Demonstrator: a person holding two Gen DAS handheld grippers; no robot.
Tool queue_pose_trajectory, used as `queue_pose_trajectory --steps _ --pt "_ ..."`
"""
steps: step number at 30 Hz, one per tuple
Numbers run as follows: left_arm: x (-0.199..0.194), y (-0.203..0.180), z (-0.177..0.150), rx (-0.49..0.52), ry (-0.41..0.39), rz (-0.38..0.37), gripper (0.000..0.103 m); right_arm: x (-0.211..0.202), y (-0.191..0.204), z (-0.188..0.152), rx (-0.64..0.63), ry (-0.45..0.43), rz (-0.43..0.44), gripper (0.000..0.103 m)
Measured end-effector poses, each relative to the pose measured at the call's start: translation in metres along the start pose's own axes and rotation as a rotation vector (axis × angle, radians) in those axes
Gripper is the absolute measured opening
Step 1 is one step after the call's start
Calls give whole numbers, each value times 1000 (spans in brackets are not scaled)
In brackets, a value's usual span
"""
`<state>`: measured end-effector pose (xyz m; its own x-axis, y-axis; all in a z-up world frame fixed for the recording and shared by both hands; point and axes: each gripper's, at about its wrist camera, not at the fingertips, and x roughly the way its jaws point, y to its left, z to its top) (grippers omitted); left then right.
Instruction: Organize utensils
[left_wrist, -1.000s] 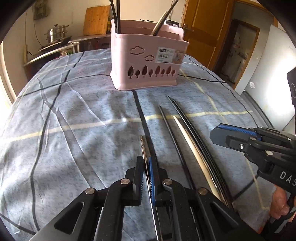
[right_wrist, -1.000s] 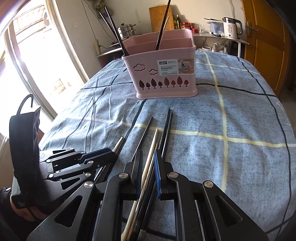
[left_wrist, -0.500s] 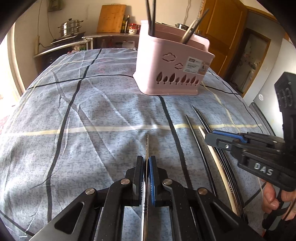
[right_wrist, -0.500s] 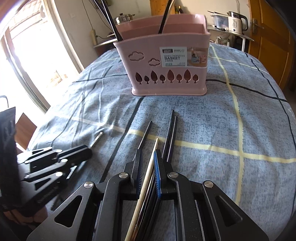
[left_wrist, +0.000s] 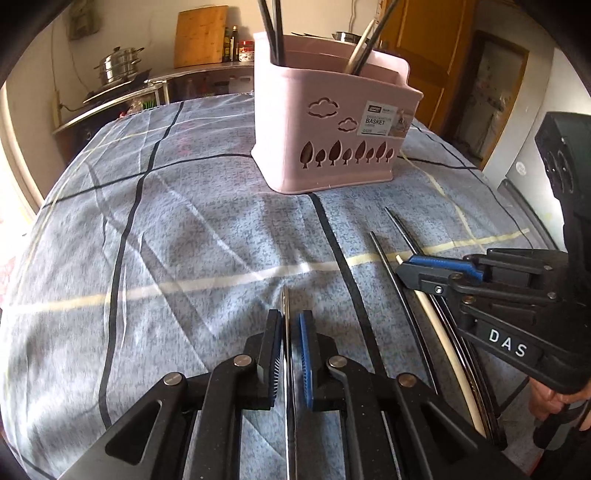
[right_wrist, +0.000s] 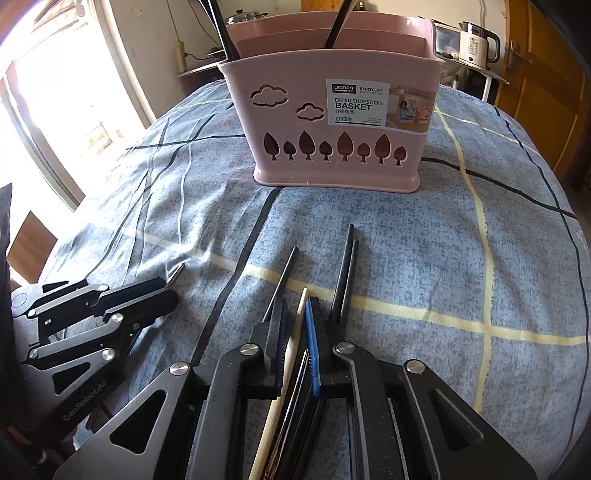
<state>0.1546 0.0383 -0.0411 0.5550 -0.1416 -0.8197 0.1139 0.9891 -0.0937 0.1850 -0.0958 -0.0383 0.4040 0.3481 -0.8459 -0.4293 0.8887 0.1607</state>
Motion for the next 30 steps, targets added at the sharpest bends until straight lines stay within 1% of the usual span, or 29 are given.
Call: queue_pose_trajectory --steps 2,4,8,12,20,30 --pt "1 0 2 -3 4 5 8 0 -1 1 15 5 19 6" --pt "1 2 3 -21 10 -3 4 -3 -3 1 23 -2 27 6" --pt "-8 5 4 -47 -2 -14 4 -23 -8 1 44 -42 53 6" --pt "-27 5 9 -55 -41 -28 3 -44 -9 4 53 -87 73 6" --pt "-71 5 29 -78 -131 -72 3 -84 -9 15 62 -182 103 5" --pt "-112 -1 52 -67 -222 -94 3 -125 -9 28 45 -285 98 5"
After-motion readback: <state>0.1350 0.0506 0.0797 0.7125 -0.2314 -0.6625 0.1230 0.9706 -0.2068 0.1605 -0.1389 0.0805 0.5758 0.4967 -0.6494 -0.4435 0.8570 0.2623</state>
